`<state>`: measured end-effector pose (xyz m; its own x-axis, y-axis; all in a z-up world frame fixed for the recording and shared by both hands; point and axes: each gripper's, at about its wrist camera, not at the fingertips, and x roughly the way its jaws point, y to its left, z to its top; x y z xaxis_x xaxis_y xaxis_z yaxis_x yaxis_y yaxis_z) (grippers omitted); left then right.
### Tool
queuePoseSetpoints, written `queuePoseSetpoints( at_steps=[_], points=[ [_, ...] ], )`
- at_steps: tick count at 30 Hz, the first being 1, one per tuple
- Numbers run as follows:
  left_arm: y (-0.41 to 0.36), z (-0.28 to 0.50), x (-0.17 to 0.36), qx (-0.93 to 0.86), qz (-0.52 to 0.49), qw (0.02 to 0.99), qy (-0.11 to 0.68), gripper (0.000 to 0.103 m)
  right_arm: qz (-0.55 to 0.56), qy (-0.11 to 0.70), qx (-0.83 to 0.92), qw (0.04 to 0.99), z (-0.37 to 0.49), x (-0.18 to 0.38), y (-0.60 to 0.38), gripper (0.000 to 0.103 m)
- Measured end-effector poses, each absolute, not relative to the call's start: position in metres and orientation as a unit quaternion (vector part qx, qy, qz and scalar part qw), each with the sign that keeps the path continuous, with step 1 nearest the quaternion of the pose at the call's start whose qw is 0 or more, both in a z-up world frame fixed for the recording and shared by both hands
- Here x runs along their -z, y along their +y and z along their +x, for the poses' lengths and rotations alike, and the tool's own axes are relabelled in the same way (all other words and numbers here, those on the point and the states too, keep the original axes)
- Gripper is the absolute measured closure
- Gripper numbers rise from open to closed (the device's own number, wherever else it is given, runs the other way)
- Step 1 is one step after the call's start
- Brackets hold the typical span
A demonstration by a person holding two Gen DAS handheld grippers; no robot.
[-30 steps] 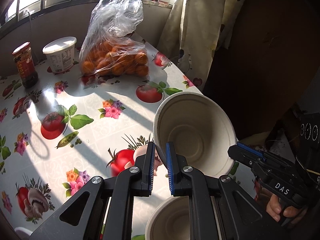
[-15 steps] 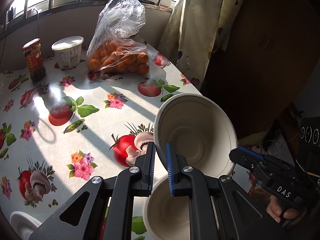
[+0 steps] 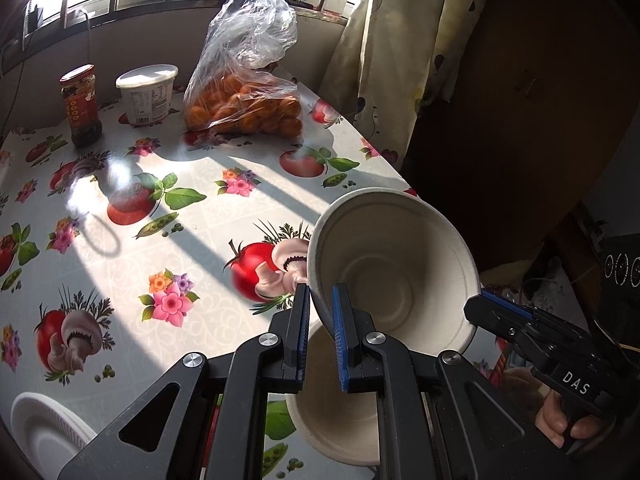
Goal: Organize plates and bowls
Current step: 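Lift the held bowl with both grippers and lower it into the nested bowls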
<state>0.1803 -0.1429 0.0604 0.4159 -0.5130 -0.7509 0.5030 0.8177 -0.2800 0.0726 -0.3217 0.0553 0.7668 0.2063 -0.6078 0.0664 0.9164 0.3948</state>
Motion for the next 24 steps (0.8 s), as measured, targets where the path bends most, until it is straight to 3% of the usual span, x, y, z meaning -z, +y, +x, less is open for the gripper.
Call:
queuePoseSetpoints(
  at_steps=[24],
  points=[
    [-0.122,0.152,-0.047,0.291,-0.024,0.838,0.461,0.091,0.205,0.347,-0.049,0.914,0.046,-0.045,-0.304,0.084]
  ],
)
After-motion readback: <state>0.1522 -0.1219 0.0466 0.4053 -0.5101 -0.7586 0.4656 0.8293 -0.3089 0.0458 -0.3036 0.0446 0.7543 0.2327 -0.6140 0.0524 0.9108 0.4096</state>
